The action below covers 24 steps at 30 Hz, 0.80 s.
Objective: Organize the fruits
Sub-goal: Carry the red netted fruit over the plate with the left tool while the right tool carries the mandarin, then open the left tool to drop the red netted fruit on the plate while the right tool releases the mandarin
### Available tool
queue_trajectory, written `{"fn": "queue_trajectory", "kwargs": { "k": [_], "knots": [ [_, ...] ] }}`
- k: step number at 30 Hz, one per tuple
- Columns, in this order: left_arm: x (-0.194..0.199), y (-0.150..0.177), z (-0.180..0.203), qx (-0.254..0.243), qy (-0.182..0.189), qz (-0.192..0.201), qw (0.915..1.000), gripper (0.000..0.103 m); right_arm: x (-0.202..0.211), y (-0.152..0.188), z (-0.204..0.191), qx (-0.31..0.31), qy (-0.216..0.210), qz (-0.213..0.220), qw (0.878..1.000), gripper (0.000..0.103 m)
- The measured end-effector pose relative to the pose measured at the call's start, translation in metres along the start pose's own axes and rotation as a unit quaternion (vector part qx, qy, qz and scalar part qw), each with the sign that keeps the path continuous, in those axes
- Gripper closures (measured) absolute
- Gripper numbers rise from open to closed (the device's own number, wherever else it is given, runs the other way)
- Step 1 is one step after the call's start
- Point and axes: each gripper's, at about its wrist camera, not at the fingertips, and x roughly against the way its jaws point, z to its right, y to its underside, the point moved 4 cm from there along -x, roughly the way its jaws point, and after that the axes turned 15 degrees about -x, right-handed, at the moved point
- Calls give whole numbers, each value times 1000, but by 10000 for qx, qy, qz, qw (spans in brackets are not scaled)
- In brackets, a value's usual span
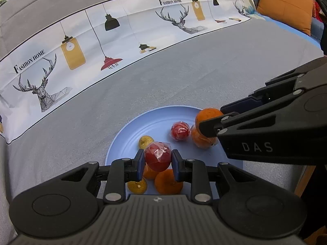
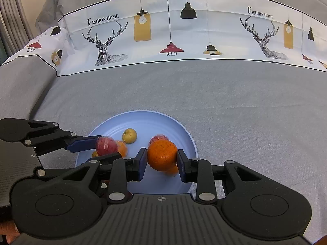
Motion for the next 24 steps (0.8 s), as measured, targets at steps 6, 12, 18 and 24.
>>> {"fn": "queue_trajectory", "kwargs": {
  "k": [6, 12, 18, 24],
  "knots": [
    [0, -1, 1, 0, 14, 12, 10000, 73, 0, 0, -2, 9, -45, -2, 10000, 70],
    [1, -2, 3, -16, 46, 28, 10000, 73, 2, -1, -4, 17, -149, 10, 9999, 70],
    [1, -1, 4, -37, 82, 23, 10000, 72, 2, -2, -7, 8, -233, 2, 9997, 70],
    [0, -1, 5, -115, 109, 5, 9999, 44, 1, 0, -11, 29, -389, -117, 9992, 69]
  ]
}}
